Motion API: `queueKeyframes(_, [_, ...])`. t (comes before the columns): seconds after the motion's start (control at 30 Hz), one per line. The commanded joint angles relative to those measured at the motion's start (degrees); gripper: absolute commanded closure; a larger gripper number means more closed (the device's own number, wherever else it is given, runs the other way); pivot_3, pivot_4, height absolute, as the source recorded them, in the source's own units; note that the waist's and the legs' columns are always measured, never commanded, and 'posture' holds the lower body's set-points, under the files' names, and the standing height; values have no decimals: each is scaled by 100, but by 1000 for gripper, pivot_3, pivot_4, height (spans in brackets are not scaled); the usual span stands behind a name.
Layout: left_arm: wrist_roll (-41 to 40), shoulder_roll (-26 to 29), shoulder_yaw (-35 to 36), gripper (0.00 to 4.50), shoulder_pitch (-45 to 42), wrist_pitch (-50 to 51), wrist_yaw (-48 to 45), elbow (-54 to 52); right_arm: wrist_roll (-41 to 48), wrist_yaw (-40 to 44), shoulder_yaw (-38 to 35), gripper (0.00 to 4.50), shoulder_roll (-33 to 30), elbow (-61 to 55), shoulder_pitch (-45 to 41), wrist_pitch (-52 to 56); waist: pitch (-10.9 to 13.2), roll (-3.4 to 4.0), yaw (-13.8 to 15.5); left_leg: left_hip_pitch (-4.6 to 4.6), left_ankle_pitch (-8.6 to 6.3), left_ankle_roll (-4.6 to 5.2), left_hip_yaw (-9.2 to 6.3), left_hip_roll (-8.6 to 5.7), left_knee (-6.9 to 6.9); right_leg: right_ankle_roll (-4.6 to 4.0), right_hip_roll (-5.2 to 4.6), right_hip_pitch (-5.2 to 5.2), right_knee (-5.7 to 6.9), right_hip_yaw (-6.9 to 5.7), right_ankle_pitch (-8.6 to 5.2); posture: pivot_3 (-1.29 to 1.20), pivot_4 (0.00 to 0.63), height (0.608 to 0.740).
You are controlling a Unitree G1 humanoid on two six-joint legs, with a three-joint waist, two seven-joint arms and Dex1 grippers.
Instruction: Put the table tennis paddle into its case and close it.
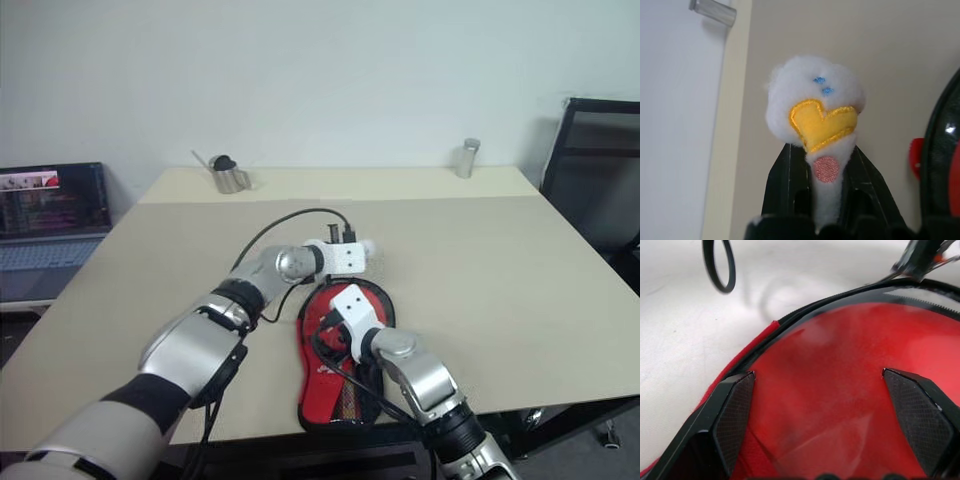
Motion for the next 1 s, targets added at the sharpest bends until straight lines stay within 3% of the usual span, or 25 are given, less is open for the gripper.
queueKeyframes(0.03, [45,-116,8,4250,-494,-178,381,-194,-33,11,218,0,19,356,345,473,0,0,18,0,0,0,0,0,0,0,0,0,-1,0,0,0,150,740])
queueKeyframes(1.0, [906,-1036,-735,4250,-1078,-722,1175,-162,-187,-48,286,0,246,296,566,523,0,0,68,-14,-1,1,-8,-3,-3,0,-3,1,-25,-9,0,0,150,740])
